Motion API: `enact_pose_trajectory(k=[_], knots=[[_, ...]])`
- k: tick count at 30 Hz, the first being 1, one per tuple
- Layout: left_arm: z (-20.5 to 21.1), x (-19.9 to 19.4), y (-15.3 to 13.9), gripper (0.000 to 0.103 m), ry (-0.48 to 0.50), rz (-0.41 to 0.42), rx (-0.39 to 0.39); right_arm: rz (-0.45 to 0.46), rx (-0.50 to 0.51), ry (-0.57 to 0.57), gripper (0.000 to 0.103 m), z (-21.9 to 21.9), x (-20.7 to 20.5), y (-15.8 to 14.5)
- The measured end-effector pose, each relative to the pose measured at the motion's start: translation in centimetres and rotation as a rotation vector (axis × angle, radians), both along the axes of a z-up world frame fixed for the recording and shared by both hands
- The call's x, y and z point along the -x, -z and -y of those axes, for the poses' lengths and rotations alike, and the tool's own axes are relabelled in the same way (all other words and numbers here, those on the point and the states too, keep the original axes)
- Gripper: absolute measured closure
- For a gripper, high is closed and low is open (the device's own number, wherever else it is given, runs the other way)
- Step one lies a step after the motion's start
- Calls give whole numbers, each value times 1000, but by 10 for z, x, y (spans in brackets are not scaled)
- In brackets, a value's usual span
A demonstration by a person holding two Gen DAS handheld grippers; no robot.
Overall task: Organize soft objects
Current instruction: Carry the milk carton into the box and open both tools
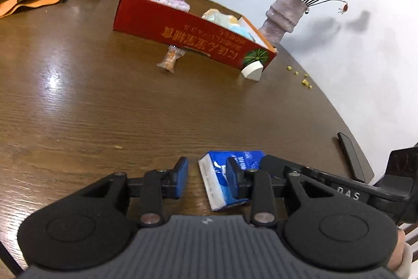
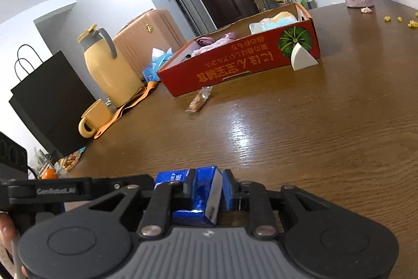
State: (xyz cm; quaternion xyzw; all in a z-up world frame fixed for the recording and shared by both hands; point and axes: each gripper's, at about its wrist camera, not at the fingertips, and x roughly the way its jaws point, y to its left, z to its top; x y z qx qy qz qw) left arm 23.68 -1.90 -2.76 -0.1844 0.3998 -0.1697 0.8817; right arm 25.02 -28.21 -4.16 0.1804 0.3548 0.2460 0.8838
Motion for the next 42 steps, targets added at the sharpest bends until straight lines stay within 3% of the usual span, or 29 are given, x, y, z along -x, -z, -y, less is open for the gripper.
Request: enact_pose_trajectory(k=[13,17,21,26,30,32,35,36,39,42], knots=[[5,-8,11,74,51,-26,48,-29,-33,-25,81,-2,-4,10],[9,-14,-2,75,43,49,16,-6,-55,-9,83,-1,-9,4],[8,-53,-31,75,44,126,24,95,-34,15,83,-5,-36,-24],[7,-151,-91,74,39,260,36,264,22,30,83,-8,-117,-85],[1,-261,-103,75,29,233,71,291,69,64,83,-11,-221,-117],[-2,-309,-94,75,13,189,87,241,76,75,83,-15,-278,-116],[-4,-373,-62,74,-11,62,105,154,111,107,83,-22,-351,-98],[-4,-390,-51,75,-43,23,79,109,112,112,83,-25,-373,-88],[5,-415,-34,74,-83,13,-62,-5,144,96,83,-37,-416,-58],[5,-420,-28,67,-54,12,-91,3,255,83,83,-54,-427,-47]])
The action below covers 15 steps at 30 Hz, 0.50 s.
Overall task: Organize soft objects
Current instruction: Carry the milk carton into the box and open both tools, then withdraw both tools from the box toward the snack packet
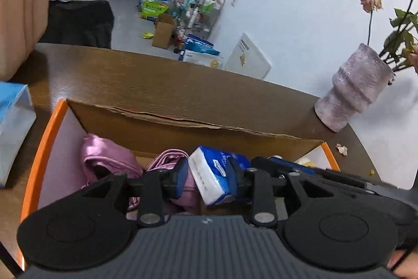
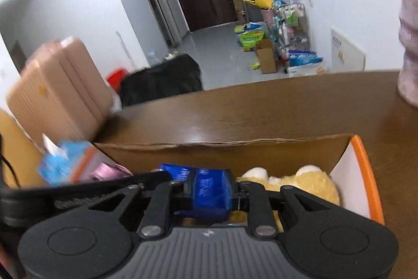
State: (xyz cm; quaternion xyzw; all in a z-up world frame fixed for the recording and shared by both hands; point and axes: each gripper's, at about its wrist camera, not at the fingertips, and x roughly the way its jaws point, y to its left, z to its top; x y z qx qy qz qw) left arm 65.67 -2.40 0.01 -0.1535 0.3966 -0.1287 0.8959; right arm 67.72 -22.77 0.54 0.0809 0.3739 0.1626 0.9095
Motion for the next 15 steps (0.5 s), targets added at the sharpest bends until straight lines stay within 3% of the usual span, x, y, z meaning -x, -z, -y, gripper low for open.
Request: enact_pose_trajectory(k=[5,12,15], knots=[[-5,19,-17,67,34,50,-69,61,40,16,83,2,14,-17],[-21,77,-96,59,20,149,-208,157,88,57,82,40,68,-92],[-32,112,-129,51,-5,186,-250,193,113,62,68,58,102,-126]])
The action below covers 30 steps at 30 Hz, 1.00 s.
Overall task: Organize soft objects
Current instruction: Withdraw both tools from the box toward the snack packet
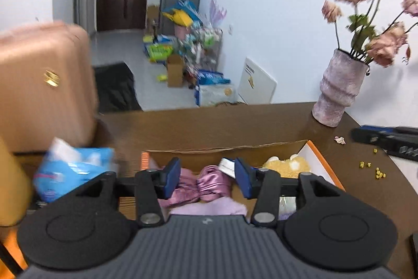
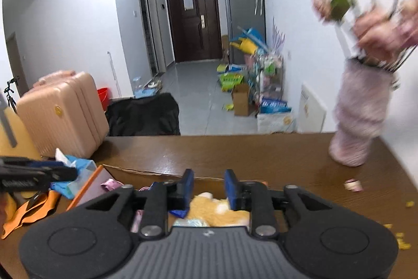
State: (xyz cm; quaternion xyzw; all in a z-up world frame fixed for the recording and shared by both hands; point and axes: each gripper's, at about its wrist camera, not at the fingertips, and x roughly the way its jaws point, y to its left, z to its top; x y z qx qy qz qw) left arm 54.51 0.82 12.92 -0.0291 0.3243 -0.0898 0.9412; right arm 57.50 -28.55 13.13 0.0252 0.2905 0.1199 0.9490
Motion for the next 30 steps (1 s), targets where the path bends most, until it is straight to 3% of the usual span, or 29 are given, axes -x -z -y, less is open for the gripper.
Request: enact_pose_trajectory(k=[2,8,13,18,23,26,30], knots=[[-7,22,-19,42,-24,13,5,24,2,11,65,15,25,-19],[-4,87,-60,32,-14,101,1,56,-29,6,57,31,86,-42],[9,153,-58,28,-8,181,-58,150,-50,-12,47,36,163,-38],[13,251,-36,23,36,309,-58,251,-65,-43,41,35,256,-19],[14,339,10,16,66,349,-32,310,-109,-79,28,36,344,9],[15,379,40,14,47,358,-84,353,-108,-52,21,34,389,34],[13,404,74,14,9,259,-59,323,-83,6,21,31,426,66]])
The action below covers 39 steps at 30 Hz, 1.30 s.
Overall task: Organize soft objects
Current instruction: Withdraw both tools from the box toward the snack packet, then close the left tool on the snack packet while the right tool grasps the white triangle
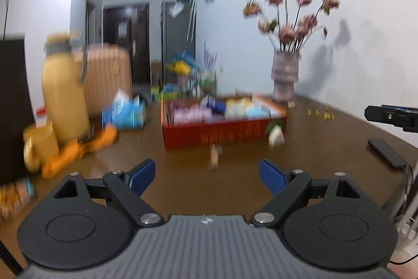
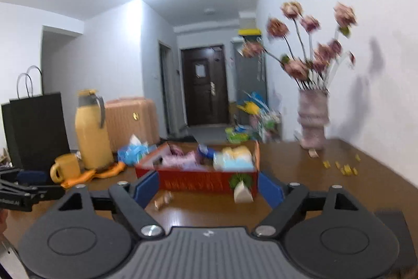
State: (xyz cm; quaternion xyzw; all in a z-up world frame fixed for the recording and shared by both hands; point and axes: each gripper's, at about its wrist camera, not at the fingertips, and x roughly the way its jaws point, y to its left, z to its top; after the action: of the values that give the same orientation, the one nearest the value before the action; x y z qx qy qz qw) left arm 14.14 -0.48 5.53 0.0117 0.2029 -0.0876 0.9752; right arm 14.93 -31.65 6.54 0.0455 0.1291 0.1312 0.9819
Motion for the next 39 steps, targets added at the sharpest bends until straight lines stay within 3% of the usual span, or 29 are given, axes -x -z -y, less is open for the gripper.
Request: enact_pose_trajectory(k=[3,7,14,19,28,34,35,36,39], knots=[[-3,8,14,14,-2,-62,10,-64,-27,-29,21,1,15,18],[-6,8,18,14,-6,-70,15,-98,9,-21,20,0,20,26],[0,-29,28,17,25,-119,32,-136,5,-13,21,0,-10,35],[10,-95,40,30,55,-178,31,-204,8,-11,24,2,-70,47],[37,-239,71,55,88,-291,-55,-310,26,12,37,0,-222,70],[44,-273,85,82,144,-328,-79,-394,29,34,64,-10,-292,93],[43,-274,86,86,154,-333,-77,-403,26,38,78,-11,-297,96],[43,-275,87,86,155,-336,-74,-415,23,39,83,-12,-302,99],[42,-276,88,89,143,-332,-74,-404,3,41,85,-10,-303,103]])
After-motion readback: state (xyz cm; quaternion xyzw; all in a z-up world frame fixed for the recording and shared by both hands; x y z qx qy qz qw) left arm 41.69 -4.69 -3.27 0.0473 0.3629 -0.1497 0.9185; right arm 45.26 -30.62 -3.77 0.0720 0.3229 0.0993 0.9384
